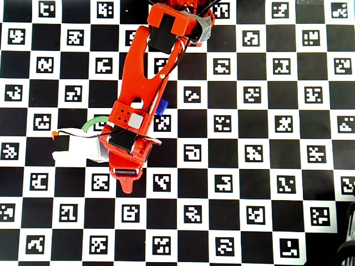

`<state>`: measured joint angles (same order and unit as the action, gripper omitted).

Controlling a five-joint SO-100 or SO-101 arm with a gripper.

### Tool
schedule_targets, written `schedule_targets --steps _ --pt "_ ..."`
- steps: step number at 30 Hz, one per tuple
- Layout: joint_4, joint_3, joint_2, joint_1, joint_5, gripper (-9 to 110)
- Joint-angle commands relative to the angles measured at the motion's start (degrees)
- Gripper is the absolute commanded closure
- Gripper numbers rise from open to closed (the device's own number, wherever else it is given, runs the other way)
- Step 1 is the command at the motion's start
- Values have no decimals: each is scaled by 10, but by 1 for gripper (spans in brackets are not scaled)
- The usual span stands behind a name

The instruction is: Grab the red cube then put it in the green circle then put the blue cube on top and finally the orange cube on top

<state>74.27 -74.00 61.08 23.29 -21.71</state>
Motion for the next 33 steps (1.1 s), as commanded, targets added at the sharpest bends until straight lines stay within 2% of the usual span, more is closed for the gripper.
schedule_targets --steps 1,33 --pt "-13 4 14 11 4 59" --pt "-40 1 -1 -4 63 59"
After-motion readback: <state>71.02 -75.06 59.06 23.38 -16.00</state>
